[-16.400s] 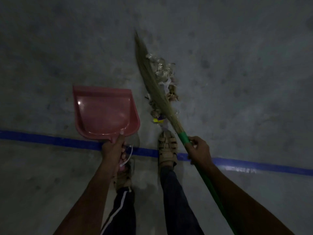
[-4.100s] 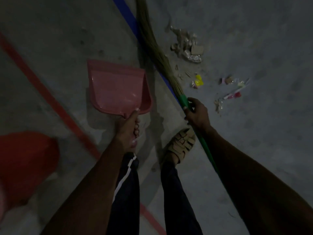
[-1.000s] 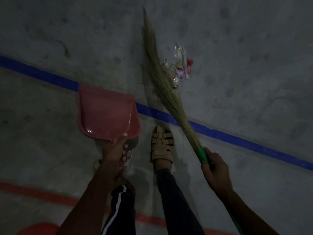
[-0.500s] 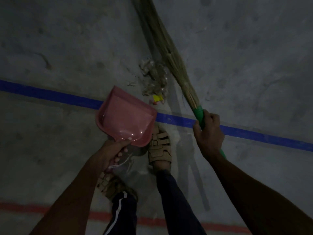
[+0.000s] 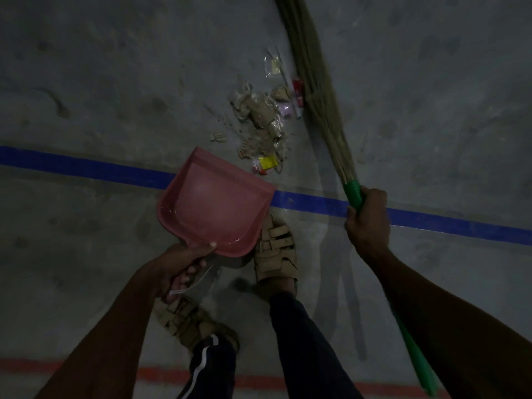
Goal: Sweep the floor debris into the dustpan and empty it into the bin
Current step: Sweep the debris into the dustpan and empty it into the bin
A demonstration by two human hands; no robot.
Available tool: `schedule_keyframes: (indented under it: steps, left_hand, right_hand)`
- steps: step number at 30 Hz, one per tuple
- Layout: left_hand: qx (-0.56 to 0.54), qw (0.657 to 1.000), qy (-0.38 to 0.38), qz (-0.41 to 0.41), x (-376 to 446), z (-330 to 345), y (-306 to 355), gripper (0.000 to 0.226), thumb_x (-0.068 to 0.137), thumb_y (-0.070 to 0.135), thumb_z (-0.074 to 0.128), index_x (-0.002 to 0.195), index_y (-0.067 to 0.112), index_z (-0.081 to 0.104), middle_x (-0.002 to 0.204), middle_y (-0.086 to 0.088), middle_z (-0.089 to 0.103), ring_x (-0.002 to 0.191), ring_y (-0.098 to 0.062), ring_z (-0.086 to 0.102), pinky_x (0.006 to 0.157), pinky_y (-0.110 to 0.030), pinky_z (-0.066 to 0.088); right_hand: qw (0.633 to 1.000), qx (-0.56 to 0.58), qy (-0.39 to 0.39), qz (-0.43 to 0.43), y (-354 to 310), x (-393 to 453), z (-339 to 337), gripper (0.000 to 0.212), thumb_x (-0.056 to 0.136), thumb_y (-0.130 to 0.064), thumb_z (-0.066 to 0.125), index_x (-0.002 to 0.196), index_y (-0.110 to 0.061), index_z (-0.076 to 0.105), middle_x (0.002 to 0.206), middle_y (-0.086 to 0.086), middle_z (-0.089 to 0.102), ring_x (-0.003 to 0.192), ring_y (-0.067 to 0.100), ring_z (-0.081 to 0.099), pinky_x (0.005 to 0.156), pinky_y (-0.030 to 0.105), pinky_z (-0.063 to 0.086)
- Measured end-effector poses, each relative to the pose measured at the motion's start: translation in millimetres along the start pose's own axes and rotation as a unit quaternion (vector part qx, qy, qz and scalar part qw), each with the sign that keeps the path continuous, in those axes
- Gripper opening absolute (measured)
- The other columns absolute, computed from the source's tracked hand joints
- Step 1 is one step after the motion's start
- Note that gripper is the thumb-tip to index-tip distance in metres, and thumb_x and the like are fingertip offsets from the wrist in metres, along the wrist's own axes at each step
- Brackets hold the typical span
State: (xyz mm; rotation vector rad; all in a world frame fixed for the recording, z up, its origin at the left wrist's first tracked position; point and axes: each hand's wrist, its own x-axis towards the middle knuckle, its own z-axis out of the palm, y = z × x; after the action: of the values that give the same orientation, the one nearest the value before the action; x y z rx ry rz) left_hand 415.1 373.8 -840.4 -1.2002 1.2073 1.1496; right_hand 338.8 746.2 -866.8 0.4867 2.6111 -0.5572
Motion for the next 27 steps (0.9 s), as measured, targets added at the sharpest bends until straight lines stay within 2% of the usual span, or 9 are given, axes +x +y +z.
schedule_keyframes:
  steps: [1,4,7,13,17,19,21,23,27]
  left_hand:
    - [0.004,1.0,0.001,0.003,1,-2,0,0.044,0.089,0.045,0.073,0.074,0.008,0.054,0.049,-0.003,0.036,0.033,-0.012,0.029,0.037,-0.014,0.022]
    - [0.02,1.0,0.002,0.004,5,-10,2,0.045,0.088,0.046,0.073,0.071,0.01,0.053,0.049,-0.003,0.036,0.033,-0.011,0.027,0.037,-0.013,0.022]
    - [0.04,0.999,-0.004,0.005,8,-19,7,0.045,0.087,0.046,0.073,0.068,0.011,0.052,0.049,-0.003,0.035,0.033,-0.011,0.027,0.039,-0.013,0.022]
    - [0.074,0.997,-0.004,0.017,17,-29,17,0.046,0.088,0.045,0.073,0.064,0.012,0.052,0.048,-0.002,0.037,0.033,-0.012,0.028,0.039,-0.014,0.022]
    - [0.08,0.996,-0.004,0.032,24,-35,15,0.047,0.086,0.046,0.075,0.063,0.011,0.053,0.048,-0.004,0.038,0.034,-0.014,0.03,0.041,-0.015,0.024]
    - [0.078,0.996,-0.007,0.041,27,-37,10,0.048,0.085,0.046,0.075,0.063,0.01,0.054,0.049,-0.006,0.038,0.034,-0.014,0.032,0.041,-0.016,0.025]
    - [0.076,0.996,-0.012,0.051,29,-37,4,0.049,0.084,0.047,0.076,0.063,0.009,0.055,0.049,-0.007,0.039,0.035,-0.015,0.033,0.042,-0.017,0.026]
    - [0.066,0.996,-0.015,0.058,29,-35,-1,0.047,0.084,0.045,0.077,0.064,0.008,0.055,0.049,-0.007,0.039,0.035,-0.015,0.033,0.041,-0.017,0.026]
    - [0.043,0.997,-0.012,0.068,29,-31,-9,0.045,0.084,0.042,0.077,0.063,0.009,0.055,0.048,-0.007,0.039,0.035,-0.015,0.032,0.041,-0.016,0.026]
  right_hand:
    - [1.0,0.018,-0.019,0.012,1,-3,5,0.046,0.091,-0.013,0.064,0.131,-0.012,0.041,0.124,0.01,0.046,0.1,0.027,0.057,0.08,0.048,0.052]
    - [0.997,0.037,-0.056,0.039,2,-15,20,0.043,0.088,-0.009,0.063,0.123,-0.015,0.039,0.103,0.005,0.051,0.085,0.022,0.053,0.071,0.035,0.043]
    - [0.993,0.005,-0.111,0.024,3,-27,36,0.04,0.084,-0.01,0.065,0.112,-0.019,0.037,0.091,0.002,0.05,0.078,0.024,0.053,0.065,0.034,0.039]
    - [0.981,-0.038,-0.19,-0.009,1,-42,50,0.033,0.081,-0.011,0.063,0.102,-0.019,0.038,0.091,0.006,0.052,0.082,0.029,0.055,0.067,0.043,0.049]
    - [0.967,-0.096,-0.231,-0.054,7,-55,52,0.037,0.076,-0.008,0.065,0.101,-0.018,0.04,0.086,0.002,0.05,0.082,0.033,0.056,0.063,0.036,0.04]
    - [0.967,-0.091,-0.227,-0.073,11,-63,51,0.039,0.075,-0.005,0.065,0.106,-0.016,0.044,0.087,0.003,0.053,0.082,0.033,0.057,0.063,0.035,0.036]
    - [0.973,-0.061,-0.211,-0.075,15,-69,50,0.045,0.074,-0.002,0.065,0.113,-0.015,0.047,0.092,0.005,0.059,0.083,0.031,0.06,0.065,0.037,0.043]
    - [0.98,-0.033,-0.186,-0.061,17,-72,51,0.049,0.074,-0.001,0.065,0.117,-0.015,0.046,0.096,0.008,0.063,0.083,0.03,0.062,0.068,0.043,0.05]
    - [0.991,-0.009,-0.134,-0.015,14,-67,52,0.051,0.076,-0.003,0.066,0.121,-0.014,0.044,0.1,0.013,0.063,0.086,0.035,0.061,0.069,0.047,0.051]
